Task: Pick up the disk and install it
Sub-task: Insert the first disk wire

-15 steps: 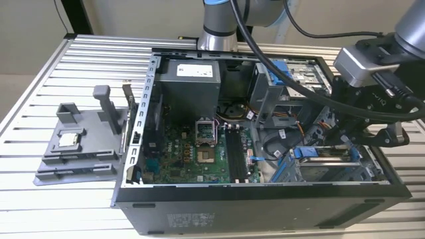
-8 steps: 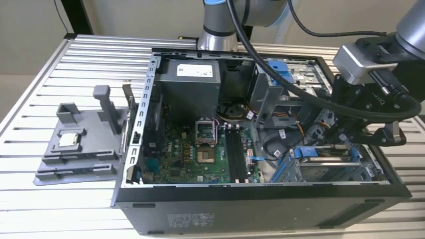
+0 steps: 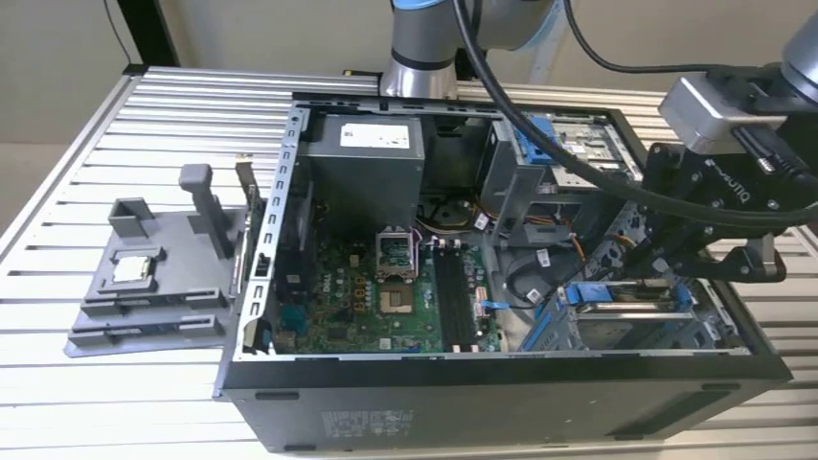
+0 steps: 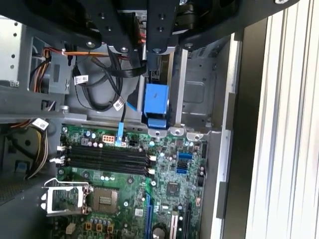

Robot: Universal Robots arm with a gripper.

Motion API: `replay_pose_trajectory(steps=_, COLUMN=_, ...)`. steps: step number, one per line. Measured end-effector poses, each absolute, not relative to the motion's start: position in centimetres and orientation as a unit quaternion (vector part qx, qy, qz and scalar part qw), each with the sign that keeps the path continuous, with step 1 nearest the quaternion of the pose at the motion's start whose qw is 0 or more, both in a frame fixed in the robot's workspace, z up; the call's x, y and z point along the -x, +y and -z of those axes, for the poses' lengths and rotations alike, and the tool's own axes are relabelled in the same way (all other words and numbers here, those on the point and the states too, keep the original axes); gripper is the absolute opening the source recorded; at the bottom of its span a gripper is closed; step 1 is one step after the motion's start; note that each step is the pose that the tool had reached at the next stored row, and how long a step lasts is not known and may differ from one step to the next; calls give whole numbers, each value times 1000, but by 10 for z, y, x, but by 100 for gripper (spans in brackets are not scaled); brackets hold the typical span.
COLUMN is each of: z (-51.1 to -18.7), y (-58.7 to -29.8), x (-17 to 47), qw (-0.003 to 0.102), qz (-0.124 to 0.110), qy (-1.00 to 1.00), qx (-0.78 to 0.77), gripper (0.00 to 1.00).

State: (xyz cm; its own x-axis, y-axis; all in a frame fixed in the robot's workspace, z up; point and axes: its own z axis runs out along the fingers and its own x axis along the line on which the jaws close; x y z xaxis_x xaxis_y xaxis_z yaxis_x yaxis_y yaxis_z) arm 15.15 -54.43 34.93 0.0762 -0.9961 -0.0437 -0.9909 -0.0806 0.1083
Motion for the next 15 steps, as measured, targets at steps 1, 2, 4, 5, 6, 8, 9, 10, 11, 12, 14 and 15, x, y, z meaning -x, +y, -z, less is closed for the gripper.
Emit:
replay_pose_trajectory(steps=1, z=-349, y=-544, x=-156, qw=26, qz=54, qy=-678, qx=-733, gripper=0)
replay_pose_trajectory(steps=2, z=-349, y=-545, x=-163, qw=38, qz=66, qy=-677, qx=-732, gripper=0)
replay_pose_trajectory(steps=4, z=-349, y=-546, x=-165, qw=51, qz=79, qy=-676, qx=-731, gripper=0)
replay_pose_trajectory(steps=5, z=-349, y=-546, x=-166, qw=57, qz=85, qy=-676, qx=-730, gripper=0)
replay_pose_trajectory(steps=6, z=-349, y=-546, x=-166, qw=61, qz=89, qy=-675, qx=-729, gripper=0)
replay_pose_trajectory(steps=8, z=-348, y=-546, x=-168, qw=71, qz=99, qy=-675, qx=-728, gripper=0)
replay_pose_trajectory(steps=9, z=-348, y=-546, x=-168, qw=77, qz=106, qy=-674, qx=-727, gripper=0)
replay_pose_trajectory(steps=10, z=-348, y=-547, x=-168, qw=83, qz=112, qy=-673, qx=-726, gripper=0)
replay_pose_trajectory(steps=11, z=-348, y=-547, x=-169, qw=87, qz=116, qy=-673, qx=-725, gripper=0)
replay_pose_trajectory(steps=12, z=-347, y=-547, x=-171, qw=88, qz=117, qy=-673, qx=-725, gripper=0)
replay_pose_trajectory(steps=14, z=-343, y=-547, x=-175, qw=88, qz=118, qy=-673, qx=-725, gripper=0)
replay_pose_trajectory(steps=15, z=-342, y=-548, x=-176, qw=88, qz=118, qy=-673, qx=-725, gripper=0)
